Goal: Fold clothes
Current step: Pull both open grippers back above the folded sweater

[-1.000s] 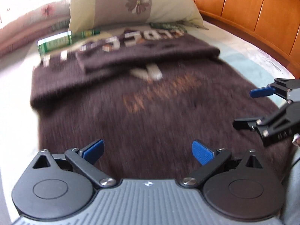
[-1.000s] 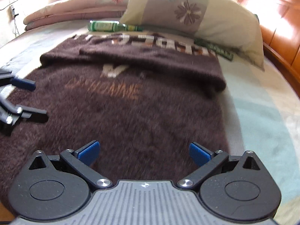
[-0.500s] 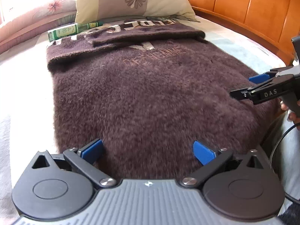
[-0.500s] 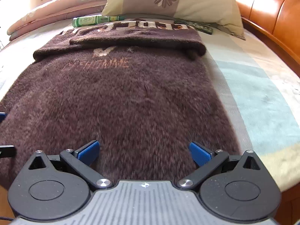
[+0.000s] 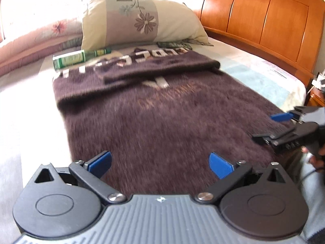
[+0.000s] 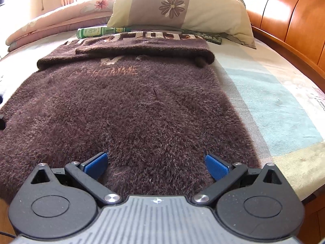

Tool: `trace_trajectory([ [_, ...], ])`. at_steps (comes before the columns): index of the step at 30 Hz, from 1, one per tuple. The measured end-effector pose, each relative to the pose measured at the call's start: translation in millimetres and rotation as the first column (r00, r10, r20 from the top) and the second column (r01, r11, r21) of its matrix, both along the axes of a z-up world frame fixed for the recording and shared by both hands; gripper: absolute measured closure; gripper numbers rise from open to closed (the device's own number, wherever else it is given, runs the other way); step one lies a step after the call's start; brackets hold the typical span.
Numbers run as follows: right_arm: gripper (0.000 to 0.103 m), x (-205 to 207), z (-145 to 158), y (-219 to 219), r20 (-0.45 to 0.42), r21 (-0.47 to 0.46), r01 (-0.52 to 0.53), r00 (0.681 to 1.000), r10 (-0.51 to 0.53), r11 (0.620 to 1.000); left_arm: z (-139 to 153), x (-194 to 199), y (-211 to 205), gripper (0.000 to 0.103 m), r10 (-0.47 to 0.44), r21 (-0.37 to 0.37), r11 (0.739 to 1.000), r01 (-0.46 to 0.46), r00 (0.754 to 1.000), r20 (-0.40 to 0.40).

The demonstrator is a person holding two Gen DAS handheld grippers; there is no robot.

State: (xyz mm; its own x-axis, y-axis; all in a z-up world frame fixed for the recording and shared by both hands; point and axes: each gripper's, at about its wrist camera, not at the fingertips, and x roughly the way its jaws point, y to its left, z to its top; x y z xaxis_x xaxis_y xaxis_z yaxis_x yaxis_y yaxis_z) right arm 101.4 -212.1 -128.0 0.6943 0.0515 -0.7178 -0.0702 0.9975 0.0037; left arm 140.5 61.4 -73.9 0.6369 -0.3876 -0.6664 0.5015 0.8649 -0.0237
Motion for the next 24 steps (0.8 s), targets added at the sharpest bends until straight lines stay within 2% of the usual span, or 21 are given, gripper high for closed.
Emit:
trace_trajectory([
  [3, 0.000, 8.0, 8.2, -0.4, -0.005, 0.023, -0.010, 1.000, 0.011, 1.000, 0.6, 16.8, -3.7, 0.001, 0.024, -0.007, 1.000, -0.024, 1.000, 0.013],
  [4, 0.000, 11.7, 12.9, -1.2, 0.017, 0.036, -0.019, 1.000, 0.018, 0.999, -0.5, 22.1, -3.9, 0.001, 0.038, -0.019, 0.999, -0.038, 0.999, 0.005],
  [8, 0.000, 35.0, 32.7, -6.6, 0.126, 0.077, -0.045, 0.991, 0.035, 0.996, -13.3, 39.9, 1.1, 0.001, 0.083, -0.104, 0.990, -0.091, 0.994, -0.075],
  [13, 0.000, 93.6, 42.7, -23.0, 0.207, 0.132, -0.059, 0.978, 0.031, 0.990, -33.1, 54.0, 5.1, 0.001, 0.103, -0.139, 0.983, -0.124, 0.984, -0.148],
  [16, 0.000, 138.3, 35.9, -34.4, 0.187, 0.188, -0.055, 0.982, 0.019, 0.981, -35.6, 57.3, 6.3, 0.001, 0.111, -0.159, 0.978, -0.135, 0.982, -0.150],
  [21, 0.000, 204.9, 11.7, -49.0, 0.105, 0.254, -0.018, 0.994, -0.010, 0.967, -36.4, 63.9, 6.9, 0.001, 0.126, -0.180, 0.971, -0.155, 0.979, -0.159],
  [24, 0.000, 224.1, -1.8, -56.5, 0.079, 0.229, 0.025, 0.996, -0.044, 0.973, -37.8, 64.9, 5.8, 0.001, 0.123, -0.175, 0.973, -0.149, 0.981, -0.150],
])
